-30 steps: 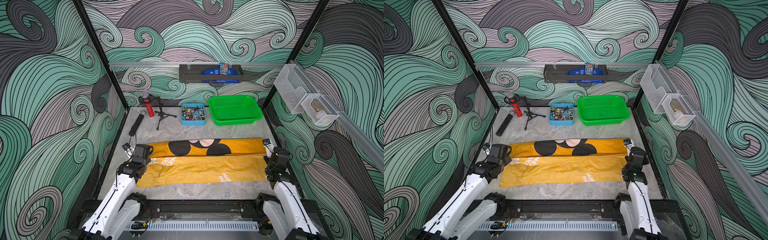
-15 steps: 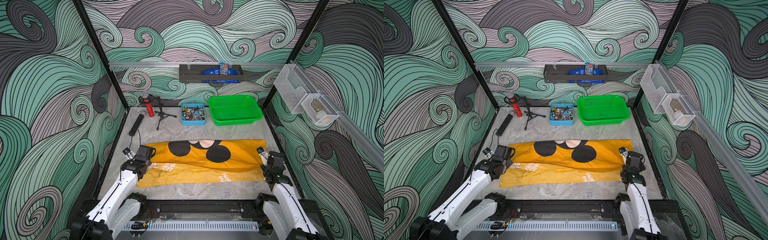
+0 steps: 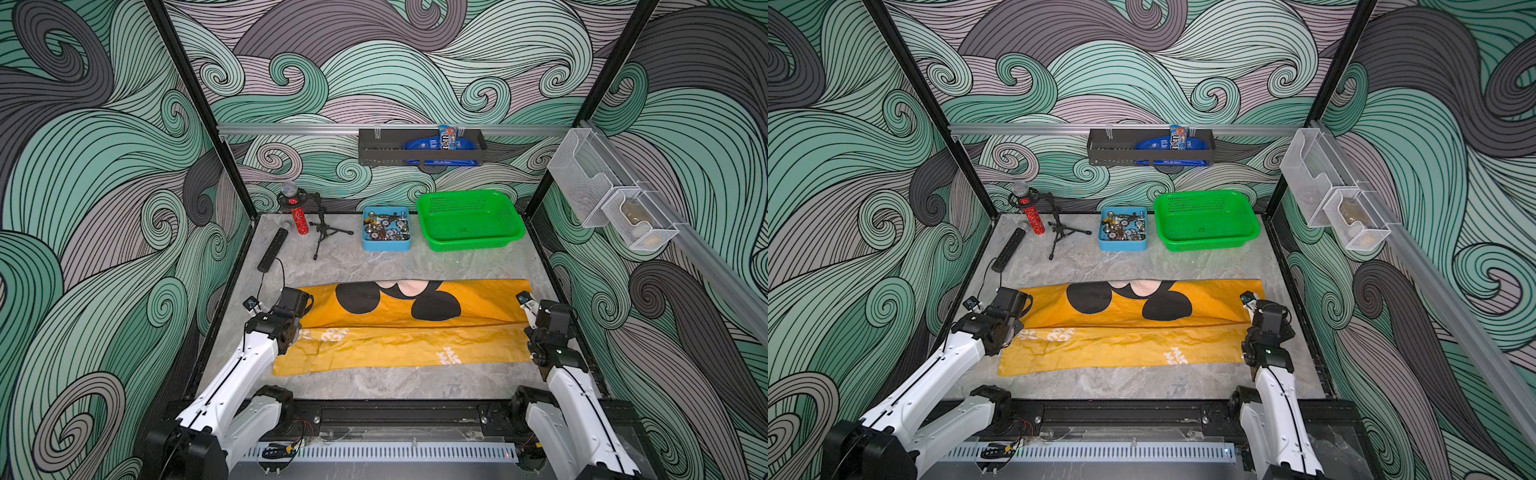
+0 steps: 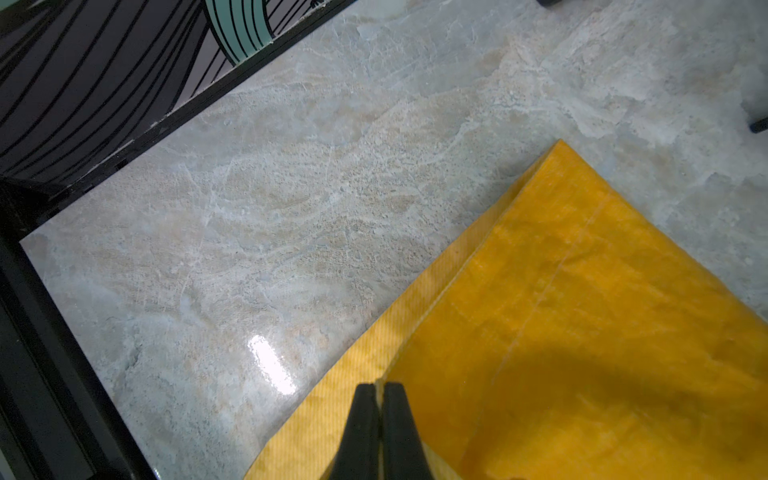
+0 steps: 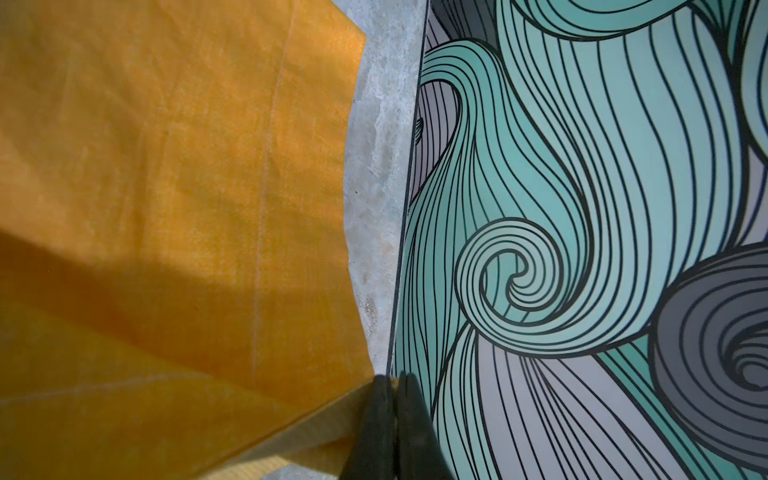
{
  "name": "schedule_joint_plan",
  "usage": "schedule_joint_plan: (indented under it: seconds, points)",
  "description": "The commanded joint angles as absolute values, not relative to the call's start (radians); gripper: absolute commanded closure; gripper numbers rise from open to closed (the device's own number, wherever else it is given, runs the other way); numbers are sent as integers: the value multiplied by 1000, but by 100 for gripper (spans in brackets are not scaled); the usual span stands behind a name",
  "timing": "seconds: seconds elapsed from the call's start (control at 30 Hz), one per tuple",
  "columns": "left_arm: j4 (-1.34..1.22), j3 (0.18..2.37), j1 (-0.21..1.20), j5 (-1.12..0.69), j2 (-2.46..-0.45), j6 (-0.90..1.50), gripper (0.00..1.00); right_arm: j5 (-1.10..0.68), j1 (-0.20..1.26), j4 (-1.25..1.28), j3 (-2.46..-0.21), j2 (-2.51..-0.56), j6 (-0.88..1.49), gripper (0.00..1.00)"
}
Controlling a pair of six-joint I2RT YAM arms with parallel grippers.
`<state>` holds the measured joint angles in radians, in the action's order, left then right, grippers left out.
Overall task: Roll up the pillowcase
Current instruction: Fold the pillowcase at the center of the board.
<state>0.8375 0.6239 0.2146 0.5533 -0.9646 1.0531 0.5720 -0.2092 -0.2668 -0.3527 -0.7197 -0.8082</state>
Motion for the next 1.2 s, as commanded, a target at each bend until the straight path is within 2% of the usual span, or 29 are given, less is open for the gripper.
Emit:
schedule_joint_plan:
  seconds: [0.0,0.77,0.9,1.03,1.07,1.13,1.17]
  points:
    - [917,680,218,598,-976,1059,100,615,-222,-295,-399,-706,-799,95]
    - [907,603,224,460,-1028,1125,98,529,-224,-423,-285,-715,-830,94]
    - [930,601,224,490,-1035,1166,89,530,-218,-425,-286,-728,-836,91]
    - [947,612,223,498,-1040,1173,84,532,-210,-422,-300,-740,-836,90]
    - [952,616,224,500,-1041,1175,82,532,-209,-423,-303,-743,-838,88]
    - [964,629,221,505,-1040,1179,69,531,-204,-425,-309,-751,-847,77]
    - [969,635,222,508,-1039,1180,66,528,-203,-428,-316,-756,-849,75]
